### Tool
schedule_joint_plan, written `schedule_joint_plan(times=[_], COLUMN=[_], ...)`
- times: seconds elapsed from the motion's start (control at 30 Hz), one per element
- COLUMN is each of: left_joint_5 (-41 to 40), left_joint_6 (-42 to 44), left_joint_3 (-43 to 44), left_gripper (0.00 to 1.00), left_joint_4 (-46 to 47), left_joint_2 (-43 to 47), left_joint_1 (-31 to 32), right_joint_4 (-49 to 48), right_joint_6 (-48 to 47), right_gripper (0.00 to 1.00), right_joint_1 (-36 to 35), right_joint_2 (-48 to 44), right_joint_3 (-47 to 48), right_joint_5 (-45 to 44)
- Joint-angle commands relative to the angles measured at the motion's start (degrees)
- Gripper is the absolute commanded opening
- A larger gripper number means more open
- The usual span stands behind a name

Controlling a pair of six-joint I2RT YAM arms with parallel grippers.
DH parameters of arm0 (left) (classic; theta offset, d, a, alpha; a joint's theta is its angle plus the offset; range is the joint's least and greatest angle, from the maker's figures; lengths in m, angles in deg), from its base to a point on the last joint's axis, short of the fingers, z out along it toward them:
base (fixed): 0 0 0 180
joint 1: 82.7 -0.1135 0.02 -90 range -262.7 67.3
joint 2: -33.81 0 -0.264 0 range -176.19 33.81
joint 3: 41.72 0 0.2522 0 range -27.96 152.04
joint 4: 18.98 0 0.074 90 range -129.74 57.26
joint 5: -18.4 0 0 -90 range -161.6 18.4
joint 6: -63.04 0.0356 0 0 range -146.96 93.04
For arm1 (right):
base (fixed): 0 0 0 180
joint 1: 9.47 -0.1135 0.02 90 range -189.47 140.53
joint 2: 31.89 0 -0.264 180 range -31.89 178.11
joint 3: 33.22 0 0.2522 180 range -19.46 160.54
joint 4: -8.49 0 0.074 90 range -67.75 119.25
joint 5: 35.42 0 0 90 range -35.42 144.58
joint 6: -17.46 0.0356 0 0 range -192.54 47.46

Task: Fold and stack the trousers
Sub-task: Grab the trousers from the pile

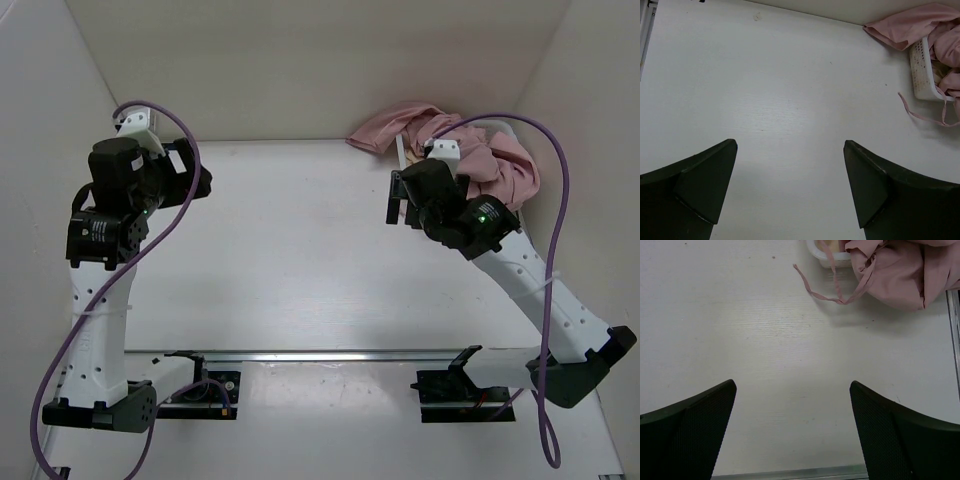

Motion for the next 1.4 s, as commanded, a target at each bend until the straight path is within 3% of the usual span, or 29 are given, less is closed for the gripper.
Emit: schedule_joint_plan(times=[0.0, 0.23, 0.33, 0.53, 0.57, 0.63, 0.7, 0.93, 1.07, 1.13, 1.17, 1.2, 1.23, 1.27, 1.3, 1.33, 1.37], left_joint_5=[-0.1, 4.9, -1.2, -4.8, -4.2, -5.4, -8.2, -8.4, -8.4, -10.2, -10.2, -10.7, -10.7, -10.2, -10.2, -10.2, -10.2], left_joint_6=[1.2, 4.7, 4.7, 2.2, 1.7, 1.7, 1.7, -0.3, -0.2, -0.2, -0.2, -0.2, 0.3, 0.3, 0.3, 0.8, 0.8], left_joint_3=[-0.2, -1.9, -1.9, -5.1, -6.4, -7.6, -7.6, -10.3, -10.3, -9.1, -8.2, -8.2, -7.4, -6.8, -6.8, -6.1, -5.5], left_gripper=[0.99, 0.99, 0.99, 0.99, 0.99, 0.99, 0.99, 0.99, 0.99, 0.99, 0.99, 0.99, 0.99, 0.99, 0.99, 0.99, 0.99], left_joint_4=[-0.9, -2.5, -4.1, -3.0, -2.1, -0.2, 0.5, 2.1, 2.1, 1.5, 1.5, 1.5, 0.7, 0.2, 0.2, -0.6, -1.4], left_joint_2=[0.5, -1.8, -3.2, -1.5, -0.8, 0.5, 0.5, -0.1, -0.1, -0.6, -0.6, -0.6, -0.6, -1.1, -1.1, -1.7, -1.7], left_joint_1=[0.2, 0.2, 0.8, 0.8, 1.5, 2.8, 4.1, 4.7, 4.7, 4.7, 4.7, 4.7, 4.7, 4.7, 4.7, 4.7, 4.7], right_joint_4=[1.0, 2.1, 2.1, -2.2, -2.9, -1.7, 1.2, 3.8, 7.2, 6.2, 4.5, 3.5, 2.7, 2.0, 2.0, 2.5, 2.5], right_joint_6=[1.8, 1.2, -1.0, -9.7, -9.7, -10.6, -9.9, -8.2, -7.0, -6.5, -6.5, -6.5, -6.5, -6.5, -5.7, -4.7, -3.9], right_gripper=[0.99, 0.99, 0.99, 0.99, 0.99, 0.99, 0.99, 0.99, 0.99, 0.97, 0.94, 0.80, 0.73, 0.57, 0.21, 0.05, 0.00], right_joint_1=[0.1, 0.1, 2.4, 23.1, 25.9, 33.7, 37.1, 43.9, 45.0, 45.5, 45.5, 45.5, 45.5, 45.5, 45.5, 45.5, 45.5], right_joint_2=[-0.1, -0.6, -1.9, 0.2, 2.9, 6.7, 14.0, 36.2, 52.2, 55.9, 56.7, 57.2, 58.0, 58.0, 58.0, 58.0, 57.0], right_joint_3=[2.0, 0.4, -0.1, 3.4, 6.2, 10.0, 18.8, 37.9, 54.0, 55.1, 55.1, 55.1, 55.1, 55.1, 55.1, 57.1, 57.8], right_joint_5=[-2.6, -5.9, -7.8, 7.2, 14.2, 21.5, 26.9, 27.0, 26.0, 25.4, 24.8, 24.8, 25.5, 26.1, 27.0, 28.2, 29.2])
